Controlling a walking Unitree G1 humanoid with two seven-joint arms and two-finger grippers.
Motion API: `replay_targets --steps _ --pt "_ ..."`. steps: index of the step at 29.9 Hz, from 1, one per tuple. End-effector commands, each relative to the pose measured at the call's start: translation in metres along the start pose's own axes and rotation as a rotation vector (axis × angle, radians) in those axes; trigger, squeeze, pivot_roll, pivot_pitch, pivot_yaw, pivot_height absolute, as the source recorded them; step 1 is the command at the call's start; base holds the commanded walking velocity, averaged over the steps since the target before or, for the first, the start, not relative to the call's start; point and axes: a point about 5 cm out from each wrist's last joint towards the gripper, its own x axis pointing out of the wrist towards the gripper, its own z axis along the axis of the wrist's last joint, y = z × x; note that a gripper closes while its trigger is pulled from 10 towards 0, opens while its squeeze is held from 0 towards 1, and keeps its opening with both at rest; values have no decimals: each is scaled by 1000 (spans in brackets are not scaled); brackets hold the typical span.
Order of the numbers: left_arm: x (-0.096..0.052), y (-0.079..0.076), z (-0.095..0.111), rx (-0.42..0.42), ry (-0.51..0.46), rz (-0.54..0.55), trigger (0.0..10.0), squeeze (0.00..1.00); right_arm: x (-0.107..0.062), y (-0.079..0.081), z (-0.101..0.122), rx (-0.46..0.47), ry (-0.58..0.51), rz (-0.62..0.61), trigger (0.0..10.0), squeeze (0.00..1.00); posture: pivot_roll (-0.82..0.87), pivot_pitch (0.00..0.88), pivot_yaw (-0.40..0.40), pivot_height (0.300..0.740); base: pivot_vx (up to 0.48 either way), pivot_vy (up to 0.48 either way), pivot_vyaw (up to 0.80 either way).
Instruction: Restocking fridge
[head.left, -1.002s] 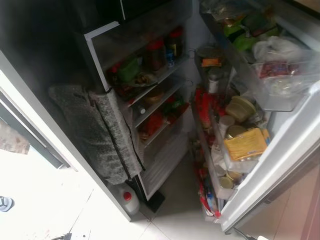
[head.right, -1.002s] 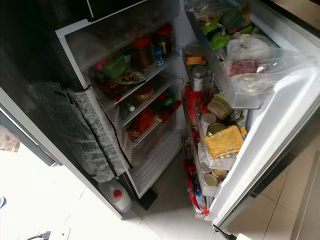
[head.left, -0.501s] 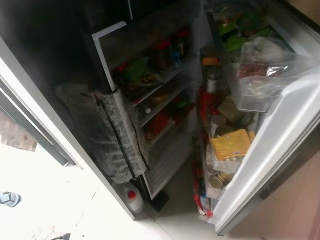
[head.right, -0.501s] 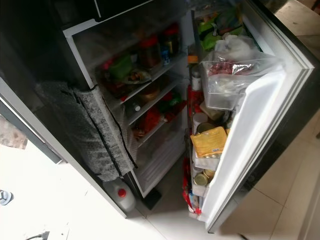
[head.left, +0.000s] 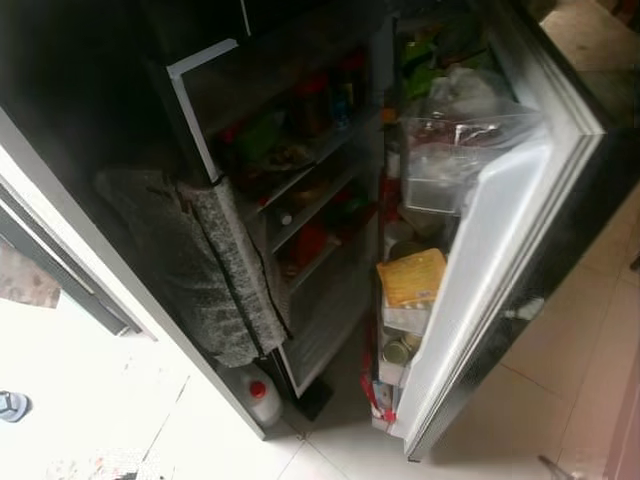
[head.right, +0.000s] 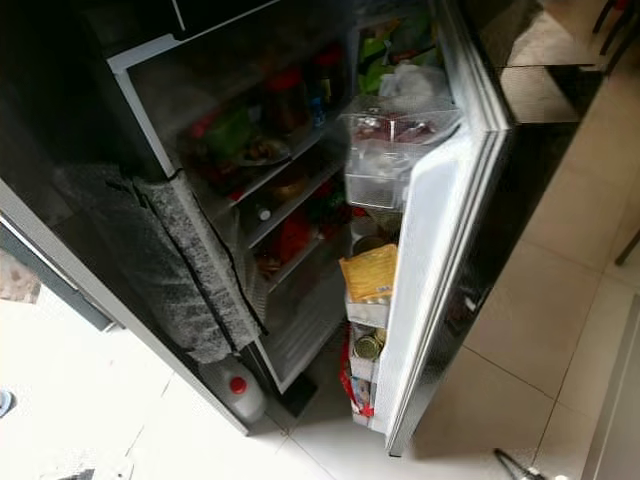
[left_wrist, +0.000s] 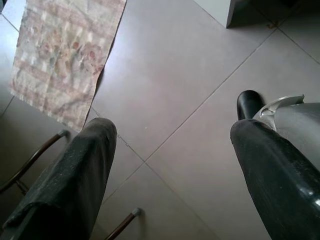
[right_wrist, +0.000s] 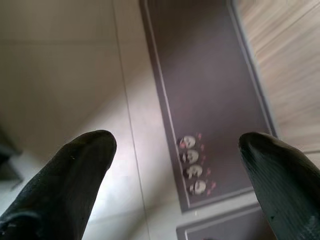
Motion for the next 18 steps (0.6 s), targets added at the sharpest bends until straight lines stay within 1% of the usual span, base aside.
replay_targets --steps 1,2,3,5,8,9,11,13,14,15,18 --pt "-2 7 -8 -4 21 12 10000 0 4 0 15 28 -62 -16 10000 0 -113 46 104 740 0 0 0" --pt "-2 7 -8 -4 22 12 10000 0 5 0 18 31 -73 -15 10000 0 -113 46 104 740 0 0 0" --pt "-2 7 -8 -2 23 13 10000 0 7 1 29 28 -113 -8 10000 0 -113 46 104 740 0 0 0" --pt "-2 8 -8 -1 24 13 10000 0 9 3 38 33 -146 3 10000 0 -112 44 105 740 0 0 0" --pt "-2 6 -6 -1 24 11 10000 0 13 10 62 15 -234 63 10000 0 -113 43 106 740 0 0 0" --pt "-1 4 -5 -1 24 10 10000 0 14 14 77 -13 -292 92 10000 0 -113 43 107 740 0 0 0" --pt "-1 4 -4 0 23 9 10000 0 14 15 81 -17 -310 101 10000 0 -113 43 107 740 0 0 0" --pt "0 0 -1 -1 19 6 10000 0 14 18 98 -7 -376 149 10000 0 -112 40 108 740 0 0 0" --pt "0 0 -1 -1 19 6 10000 0 14 18 98 -7 -376 149 10000 0 -112 40 108 740 0 0 0" --pt "1 -4 2 -1 13 3 10000 0 14 21 108 6 -407 207 10000 0 -115 40 110 740 0 0 0" --pt "3 -8 8 4 4 -4 10000 0 12 29 121 18 -450 330 10000 0 -121 43 115 740 0 0 0"
